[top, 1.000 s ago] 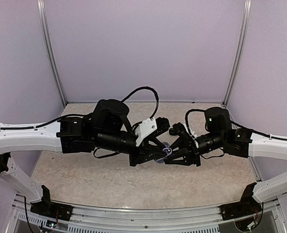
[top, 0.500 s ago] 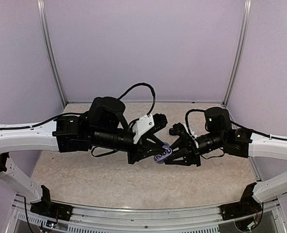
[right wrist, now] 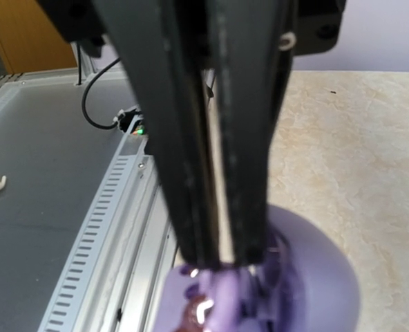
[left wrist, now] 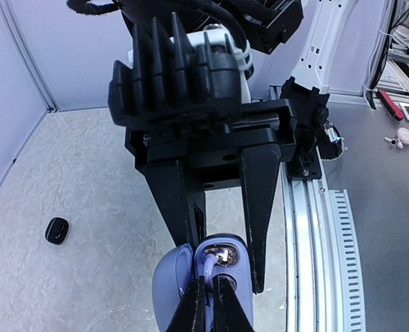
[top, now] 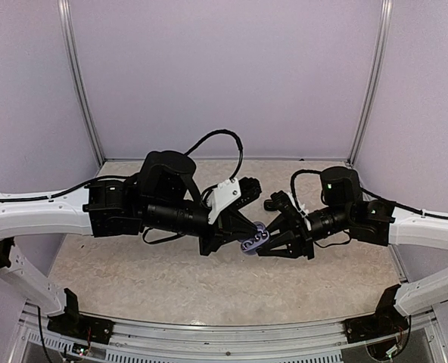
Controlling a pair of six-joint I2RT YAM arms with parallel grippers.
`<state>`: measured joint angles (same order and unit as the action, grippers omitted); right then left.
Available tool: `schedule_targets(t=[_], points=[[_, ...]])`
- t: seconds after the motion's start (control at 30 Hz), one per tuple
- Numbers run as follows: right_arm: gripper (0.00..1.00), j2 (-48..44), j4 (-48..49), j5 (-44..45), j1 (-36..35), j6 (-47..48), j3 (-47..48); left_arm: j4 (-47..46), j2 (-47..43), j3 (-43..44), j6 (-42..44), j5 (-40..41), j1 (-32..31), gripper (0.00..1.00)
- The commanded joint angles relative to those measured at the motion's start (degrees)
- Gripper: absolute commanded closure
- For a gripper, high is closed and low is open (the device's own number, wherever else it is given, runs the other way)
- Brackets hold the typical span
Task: Insert the wireless bluetooth earbuds into the charging case
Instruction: Adjust the right earbud in the right side groove of the charging case.
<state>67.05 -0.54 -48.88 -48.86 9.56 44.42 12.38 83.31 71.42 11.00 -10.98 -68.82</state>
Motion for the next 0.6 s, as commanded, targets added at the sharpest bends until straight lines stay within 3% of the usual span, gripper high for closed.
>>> schedule_targets(t=[0.0,0.57], points=[[1.00,-1.49,0.89,-1.06,-0.72,0.20,0.67,-1.05,0.76,-0.65,0.75,-1.92,0.18,0.93],[1.00,-1.57,0.89,-1.22,-0.75,0.11,0.78,-0.12,3.41,0.06,1.46,-1.75,-1.16,0.95]])
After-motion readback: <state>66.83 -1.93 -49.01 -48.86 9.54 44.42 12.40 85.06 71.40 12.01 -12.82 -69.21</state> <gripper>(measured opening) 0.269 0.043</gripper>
